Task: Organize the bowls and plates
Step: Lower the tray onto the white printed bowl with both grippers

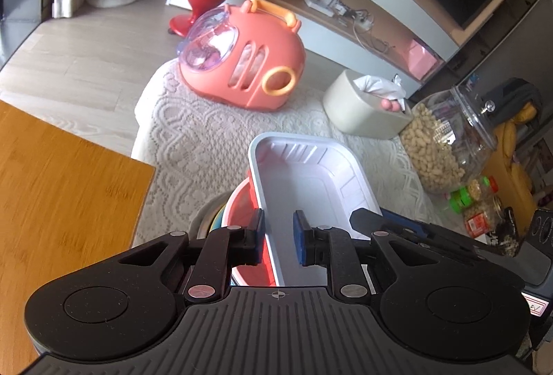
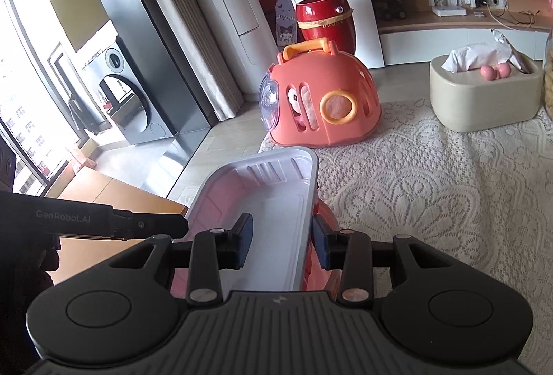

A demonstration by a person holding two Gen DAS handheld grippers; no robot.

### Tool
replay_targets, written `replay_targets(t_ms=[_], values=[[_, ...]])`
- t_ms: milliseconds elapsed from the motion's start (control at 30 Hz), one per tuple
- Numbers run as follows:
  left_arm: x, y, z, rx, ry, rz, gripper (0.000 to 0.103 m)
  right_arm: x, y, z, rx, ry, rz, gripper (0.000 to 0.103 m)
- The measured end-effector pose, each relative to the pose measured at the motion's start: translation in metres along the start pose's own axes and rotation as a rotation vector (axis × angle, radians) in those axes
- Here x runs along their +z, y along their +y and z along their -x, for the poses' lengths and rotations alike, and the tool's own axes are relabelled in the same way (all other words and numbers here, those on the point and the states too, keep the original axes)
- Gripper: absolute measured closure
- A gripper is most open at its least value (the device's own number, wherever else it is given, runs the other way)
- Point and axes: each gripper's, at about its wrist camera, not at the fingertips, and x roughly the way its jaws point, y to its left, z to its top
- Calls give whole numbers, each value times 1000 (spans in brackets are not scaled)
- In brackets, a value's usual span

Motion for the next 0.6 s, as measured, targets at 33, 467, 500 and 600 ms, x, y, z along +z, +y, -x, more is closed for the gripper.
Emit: replay_targets(t_ms=[33, 467, 500, 600], values=[[0, 0, 0, -3, -1, 2, 83, 0, -1, -1, 2, 1, -6, 65], [-1, -5, 3, -22, -47, -21, 82, -17, 1, 0, -21, 4, 18, 65], [1, -4, 2, -23, -51, -20, 82, -16, 1, 0, -22, 1, 21, 65], [3, 6, -2, -34, -36, 21, 83, -12, 4, -3, -30, -2, 27, 65]])
